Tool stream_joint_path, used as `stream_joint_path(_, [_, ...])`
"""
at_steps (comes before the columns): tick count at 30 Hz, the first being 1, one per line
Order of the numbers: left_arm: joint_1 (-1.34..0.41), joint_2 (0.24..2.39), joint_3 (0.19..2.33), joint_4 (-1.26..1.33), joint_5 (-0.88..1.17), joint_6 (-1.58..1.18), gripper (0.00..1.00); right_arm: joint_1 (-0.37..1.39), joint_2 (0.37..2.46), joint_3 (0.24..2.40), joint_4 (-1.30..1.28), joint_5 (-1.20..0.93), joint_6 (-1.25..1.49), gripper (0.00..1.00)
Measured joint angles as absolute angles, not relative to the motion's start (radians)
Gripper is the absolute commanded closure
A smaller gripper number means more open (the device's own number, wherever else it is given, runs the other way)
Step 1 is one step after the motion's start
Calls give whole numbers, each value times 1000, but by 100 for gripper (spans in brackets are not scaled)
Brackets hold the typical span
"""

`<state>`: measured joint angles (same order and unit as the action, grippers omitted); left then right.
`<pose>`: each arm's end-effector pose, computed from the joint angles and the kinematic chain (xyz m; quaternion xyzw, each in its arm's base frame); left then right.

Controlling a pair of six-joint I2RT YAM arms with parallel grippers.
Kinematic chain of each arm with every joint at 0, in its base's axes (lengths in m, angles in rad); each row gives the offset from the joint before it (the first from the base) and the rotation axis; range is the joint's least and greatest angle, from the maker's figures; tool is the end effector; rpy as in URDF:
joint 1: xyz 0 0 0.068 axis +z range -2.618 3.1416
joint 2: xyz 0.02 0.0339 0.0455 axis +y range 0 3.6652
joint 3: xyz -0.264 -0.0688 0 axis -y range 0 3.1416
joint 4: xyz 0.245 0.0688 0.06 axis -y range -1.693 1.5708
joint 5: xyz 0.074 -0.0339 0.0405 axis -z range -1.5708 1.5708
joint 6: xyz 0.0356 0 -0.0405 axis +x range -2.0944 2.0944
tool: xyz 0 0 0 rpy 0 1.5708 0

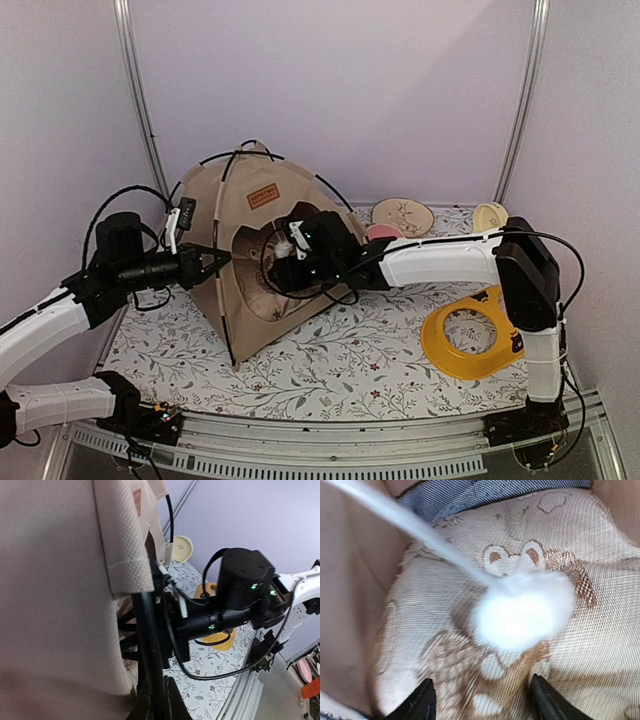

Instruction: Set up the pet tent

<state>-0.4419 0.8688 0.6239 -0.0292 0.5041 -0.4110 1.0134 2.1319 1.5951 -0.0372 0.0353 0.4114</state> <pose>0.1762 -0.1024 0.2854 0.1625 0.7695 -0.4229 0.4502 0.2622 0.4183 0.2038 -0.2523 0.8412 0.3007 0.3718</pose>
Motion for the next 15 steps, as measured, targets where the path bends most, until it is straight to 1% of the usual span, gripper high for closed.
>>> stream_joint_path(2, [-436, 875, 626, -45, 465, -403, 100, 1014, 2099, 1598, -62, 23, 399, 29])
stream_joint_path(5, [-433, 883, 629, -62, 434, -388, 100, 1018, 2048, 1616, -92, 6, 385, 30])
stream_joint_path(7, [-429, 886, 638, -76, 419, -383, 100, 1021, 2028, 1620, -100, 4, 381, 34])
stream_joint_path(11, [-420, 892, 656, -96, 400, -374, 100, 1023, 2007, 1638, -113, 15, 377, 50])
stream_joint_path(13, [-416, 893, 658, -100, 395, -373, 100, 1023, 2024, 1652, -121, 21, 373, 53])
stream_joint_path(15, [-408, 896, 661, -107, 392, -373, 100, 1021, 2075, 1696, -130, 20, 363, 54])
